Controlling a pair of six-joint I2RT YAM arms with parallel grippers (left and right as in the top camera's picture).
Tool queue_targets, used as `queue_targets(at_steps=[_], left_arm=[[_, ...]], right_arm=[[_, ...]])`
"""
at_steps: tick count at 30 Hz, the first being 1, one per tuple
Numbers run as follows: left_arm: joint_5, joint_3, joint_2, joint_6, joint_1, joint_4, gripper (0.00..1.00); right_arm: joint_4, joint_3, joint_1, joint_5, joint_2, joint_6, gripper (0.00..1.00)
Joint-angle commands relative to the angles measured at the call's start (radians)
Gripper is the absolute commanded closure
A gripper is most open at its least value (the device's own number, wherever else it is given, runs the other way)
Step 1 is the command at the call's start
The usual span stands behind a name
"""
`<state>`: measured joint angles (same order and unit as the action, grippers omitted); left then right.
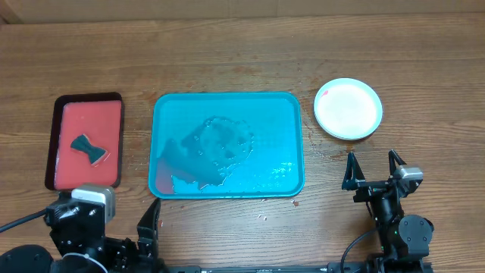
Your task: Clean dirty plates on tray and stack at the side
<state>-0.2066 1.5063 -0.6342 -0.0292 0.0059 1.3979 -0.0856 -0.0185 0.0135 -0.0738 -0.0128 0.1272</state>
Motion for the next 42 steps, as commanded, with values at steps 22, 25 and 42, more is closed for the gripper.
queue_targets(at_steps=[22,25,42], left_arm=[[0.067,-1.326,0.535,0.206,-0.006,-1.318,0.00],[0.182,-1.439,0.581,0.304,-0.005,-1.378,0.00],[0.218,-1.502,0.631,0.099,0.053,-1.319,0.00]], right_arm=[[0.006,0.010,-0.003,0.005,0.010,-0.008,0.00],[0.006,0.010,-0.003,0.005,0.010,-0.008,0.00],[0.006,0.010,-0.003,0.005,0.010,-0.008,0.00]])
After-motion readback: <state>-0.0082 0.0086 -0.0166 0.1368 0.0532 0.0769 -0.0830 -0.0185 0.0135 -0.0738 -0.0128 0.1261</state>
